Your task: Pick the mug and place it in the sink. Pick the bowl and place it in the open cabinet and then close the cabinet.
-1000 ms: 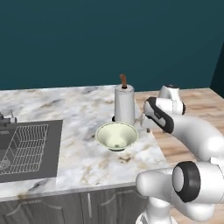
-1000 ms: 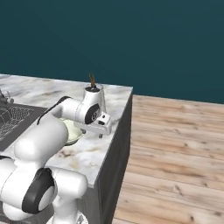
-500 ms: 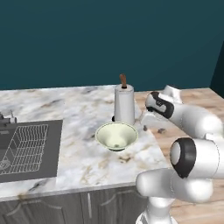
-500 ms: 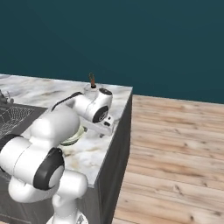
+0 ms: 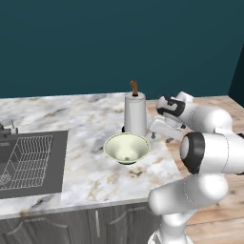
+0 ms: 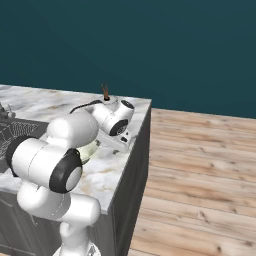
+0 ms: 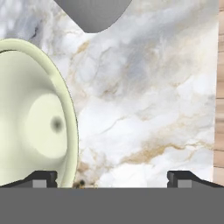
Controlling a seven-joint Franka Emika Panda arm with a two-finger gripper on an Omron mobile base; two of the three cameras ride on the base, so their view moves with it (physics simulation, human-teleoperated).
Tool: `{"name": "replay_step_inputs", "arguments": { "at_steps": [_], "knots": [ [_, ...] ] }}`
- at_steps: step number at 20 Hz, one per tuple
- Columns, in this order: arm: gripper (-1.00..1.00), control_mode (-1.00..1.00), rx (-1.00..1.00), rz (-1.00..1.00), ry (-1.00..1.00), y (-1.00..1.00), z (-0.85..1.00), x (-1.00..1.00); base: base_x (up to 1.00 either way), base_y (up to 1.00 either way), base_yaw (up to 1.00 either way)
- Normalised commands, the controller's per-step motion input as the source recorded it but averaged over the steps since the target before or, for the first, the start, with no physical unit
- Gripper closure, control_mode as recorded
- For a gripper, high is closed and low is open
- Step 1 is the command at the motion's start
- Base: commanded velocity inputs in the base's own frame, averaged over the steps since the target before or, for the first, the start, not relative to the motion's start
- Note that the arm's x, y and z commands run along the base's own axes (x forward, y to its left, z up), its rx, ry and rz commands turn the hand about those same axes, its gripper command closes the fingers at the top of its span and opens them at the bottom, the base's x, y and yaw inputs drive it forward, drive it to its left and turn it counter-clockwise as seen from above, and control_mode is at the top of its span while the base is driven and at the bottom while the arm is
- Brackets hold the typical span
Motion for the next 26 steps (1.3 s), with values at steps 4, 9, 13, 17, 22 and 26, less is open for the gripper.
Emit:
{"name": "replay_step_inputs", "arguments": {
  "at_steps": [4, 9, 13, 17, 22, 26],
  "knots": [
    [-1.00, -1.00, 0.05, 0.00, 0.00, 0.19, -0.28, 0.13, 0.00, 0.00, 0.00],
    [-1.00, -1.00, 0.04, 0.00, 0.00, 0.16, -0.32, 0.10, 0.00, 0.00, 0.00],
    [-1.00, -1.00, 0.02, 0.00, 0.00, 0.09, -0.21, 0.18, 0.00, 0.00, 0.00],
    [-1.00, -1.00, 0.00, 0.00, 0.00, 0.17, -0.10, 0.23, 0.00, 0.00, 0.00],
    [-1.00, -1.00, 0.00, 0.00, 0.00, 0.12, -0.18, 0.23, 0.00, 0.00, 0.00],
    [-1.00, -1.00, 0.03, 0.00, 0.00, 0.01, -0.15, 0.06, 0.00, 0.00, 0.00]
  ]
}}
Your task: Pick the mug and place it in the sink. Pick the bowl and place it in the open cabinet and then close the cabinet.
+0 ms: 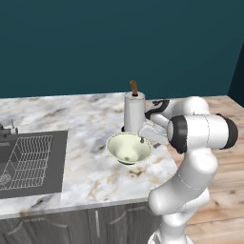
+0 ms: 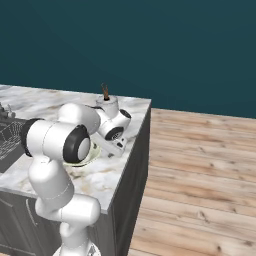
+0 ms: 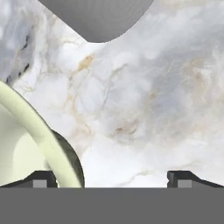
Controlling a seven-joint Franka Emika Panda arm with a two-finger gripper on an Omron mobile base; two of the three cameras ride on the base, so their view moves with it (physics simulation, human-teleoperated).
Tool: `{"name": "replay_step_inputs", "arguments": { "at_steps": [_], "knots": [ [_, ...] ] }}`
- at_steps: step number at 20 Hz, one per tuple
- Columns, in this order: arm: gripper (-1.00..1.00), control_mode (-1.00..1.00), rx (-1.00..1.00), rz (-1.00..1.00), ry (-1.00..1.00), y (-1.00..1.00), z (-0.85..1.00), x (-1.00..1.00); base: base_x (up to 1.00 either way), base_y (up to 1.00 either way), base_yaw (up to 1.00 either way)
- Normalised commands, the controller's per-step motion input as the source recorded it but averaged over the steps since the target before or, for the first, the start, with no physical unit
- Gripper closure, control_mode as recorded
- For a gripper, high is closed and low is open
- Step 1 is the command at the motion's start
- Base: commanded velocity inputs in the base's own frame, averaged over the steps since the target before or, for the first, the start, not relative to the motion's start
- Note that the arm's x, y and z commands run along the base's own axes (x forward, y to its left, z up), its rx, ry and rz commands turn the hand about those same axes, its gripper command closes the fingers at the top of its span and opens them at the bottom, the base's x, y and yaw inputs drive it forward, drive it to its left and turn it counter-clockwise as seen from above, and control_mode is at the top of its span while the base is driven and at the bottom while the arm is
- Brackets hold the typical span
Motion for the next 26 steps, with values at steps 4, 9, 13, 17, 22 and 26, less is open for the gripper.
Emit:
{"name": "replay_step_inputs", "arguments": {
  "at_steps": [4, 9, 13, 17, 22, 26],
  "knots": [
    [-1.00, -1.00, 0.03, 0.00, 0.00, 0.11, -0.17, 0.00, 0.00, 0.00, 0.00],
    [-1.00, -1.00, 0.00, 0.00, -0.04, 0.62, -0.12, 0.00, 0.00, 0.00, 0.00],
    [1.00, -1.00, 0.00, 0.00, -0.06, 0.89, -0.11, 0.00, 0.00, 0.00, 0.00],
    [1.00, -1.00, 0.01, 0.00, -0.08, 0.24, -0.01, -0.07, 0.00, 0.00, 0.00],
    [1.00, -1.00, 0.04, -0.01, -0.10, -0.01, 0.00, -0.26, 0.00, 0.00, 0.00],
    [1.00, -1.00, 0.07, -0.07, -0.12, -0.32, 0.01, -0.37, 0.00, 0.00, 0.00]
  ]
}}
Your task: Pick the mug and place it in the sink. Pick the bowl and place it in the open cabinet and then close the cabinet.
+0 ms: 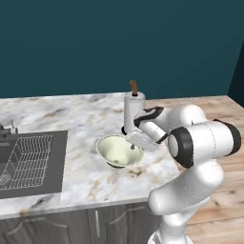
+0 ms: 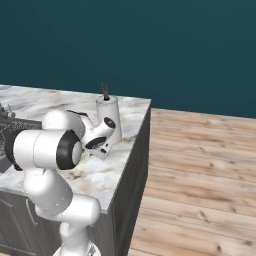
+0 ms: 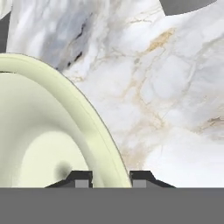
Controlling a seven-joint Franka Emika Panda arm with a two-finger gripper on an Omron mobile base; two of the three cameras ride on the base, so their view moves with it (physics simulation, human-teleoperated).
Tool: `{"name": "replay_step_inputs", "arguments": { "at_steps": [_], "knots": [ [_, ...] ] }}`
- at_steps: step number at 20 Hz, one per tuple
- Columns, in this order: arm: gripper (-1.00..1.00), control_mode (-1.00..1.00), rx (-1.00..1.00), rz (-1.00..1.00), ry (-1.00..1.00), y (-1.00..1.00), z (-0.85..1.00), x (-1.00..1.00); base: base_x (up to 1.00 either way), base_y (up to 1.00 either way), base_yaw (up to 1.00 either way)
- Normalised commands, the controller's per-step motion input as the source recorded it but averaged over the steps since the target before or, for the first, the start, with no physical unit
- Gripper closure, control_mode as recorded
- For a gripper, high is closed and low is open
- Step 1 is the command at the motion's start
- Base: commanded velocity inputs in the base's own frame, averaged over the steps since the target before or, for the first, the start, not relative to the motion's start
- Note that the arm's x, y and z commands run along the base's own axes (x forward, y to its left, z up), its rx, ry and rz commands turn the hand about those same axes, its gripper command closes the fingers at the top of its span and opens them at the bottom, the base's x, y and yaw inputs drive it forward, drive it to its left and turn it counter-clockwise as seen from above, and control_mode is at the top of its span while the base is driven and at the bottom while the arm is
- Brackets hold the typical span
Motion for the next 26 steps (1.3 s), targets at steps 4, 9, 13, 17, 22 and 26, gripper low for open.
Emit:
{"name": "replay_step_inputs", "arguments": {
  "at_steps": [4, 9, 13, 17, 22, 26],
  "knots": [
    [1.00, -1.00, 0.10, -0.20, -0.09, -0.61, 0.28, -0.33, 0.00, 0.00, 0.00],
    [1.00, -1.00, 0.12, -0.27, 0.02, -0.65, 0.60, -0.03, 0.00, 0.00, 0.00],
    [1.00, -1.00, 0.01, -0.32, 0.22, -0.06, 0.71, 0.01, 0.00, 0.00, 0.00],
    [1.00, -1.00, 0.04, -0.37, 0.35, -0.22, 0.73, 0.00, 0.00, 0.00, 0.00],
    [1.00, -1.00, 0.08, -0.51, 0.34, -0.36, 0.35, -0.04, 0.00, 0.00, 0.00],
    [1.00, -1.00, 0.04, -0.66, 0.18, -0.38, 0.02, -0.28, 0.00, 0.00, 0.00]
  ]
}}
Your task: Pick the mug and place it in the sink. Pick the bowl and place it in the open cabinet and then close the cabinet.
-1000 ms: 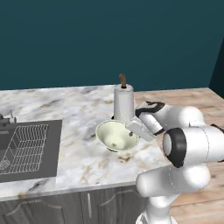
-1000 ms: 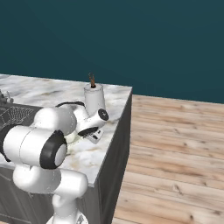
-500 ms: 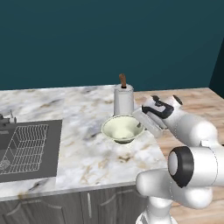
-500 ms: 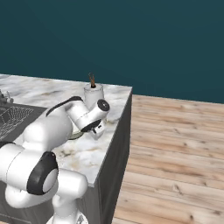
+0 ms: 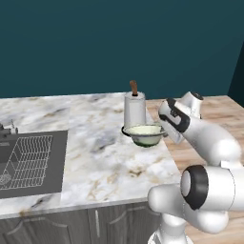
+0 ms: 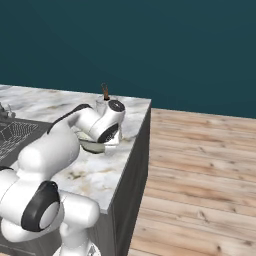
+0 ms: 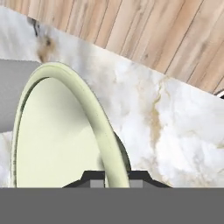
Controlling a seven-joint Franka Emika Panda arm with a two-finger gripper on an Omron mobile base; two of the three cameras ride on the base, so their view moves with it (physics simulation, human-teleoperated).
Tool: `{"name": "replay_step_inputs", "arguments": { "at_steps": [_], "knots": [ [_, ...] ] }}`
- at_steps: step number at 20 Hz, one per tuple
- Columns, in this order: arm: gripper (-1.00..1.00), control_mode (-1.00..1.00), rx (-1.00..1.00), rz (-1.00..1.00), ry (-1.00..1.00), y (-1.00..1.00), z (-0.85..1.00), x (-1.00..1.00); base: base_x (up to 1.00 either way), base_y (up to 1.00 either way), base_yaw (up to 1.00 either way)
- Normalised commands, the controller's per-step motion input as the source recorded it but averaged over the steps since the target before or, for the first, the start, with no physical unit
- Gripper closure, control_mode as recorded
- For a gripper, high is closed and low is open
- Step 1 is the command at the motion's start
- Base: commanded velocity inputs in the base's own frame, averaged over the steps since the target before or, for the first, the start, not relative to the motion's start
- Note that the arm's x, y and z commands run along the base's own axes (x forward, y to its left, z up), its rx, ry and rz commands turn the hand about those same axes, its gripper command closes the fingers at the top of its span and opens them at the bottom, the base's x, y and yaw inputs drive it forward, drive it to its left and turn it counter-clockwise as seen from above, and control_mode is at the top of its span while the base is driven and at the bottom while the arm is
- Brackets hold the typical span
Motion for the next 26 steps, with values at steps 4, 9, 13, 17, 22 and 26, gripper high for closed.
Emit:
{"name": "replay_step_inputs", "arguments": {
  "at_steps": [4, 9, 13, 17, 22, 26],
  "knots": [
    [1.00, -1.00, 0.00, -0.56, 0.01, -0.16, 0.01, -0.50, 0.00, 0.00, 0.00],
    [1.00, -1.00, -0.02, -0.33, -0.13, 0.00, 0.13, -0.37, 0.00, 0.00, 0.00],
    [1.00, -1.00, -0.10, -0.15, -0.12, 0.00, 0.30, -0.21, 0.00, 0.00, 0.00],
    [1.00, -1.00, -0.03, -0.02, -0.02, 0.00, 0.59, -0.26, 0.00, 0.00, 0.00],
    [1.00, -1.00, 0.00, 0.00, 0.09, 0.00, 0.54, -0.36, 0.00, 0.00, 0.00],
    [1.00, -1.00, 0.00, 0.00, 0.11, 0.01, 0.36, -0.51, 0.00, 0.00, 0.00]
  ]
}}
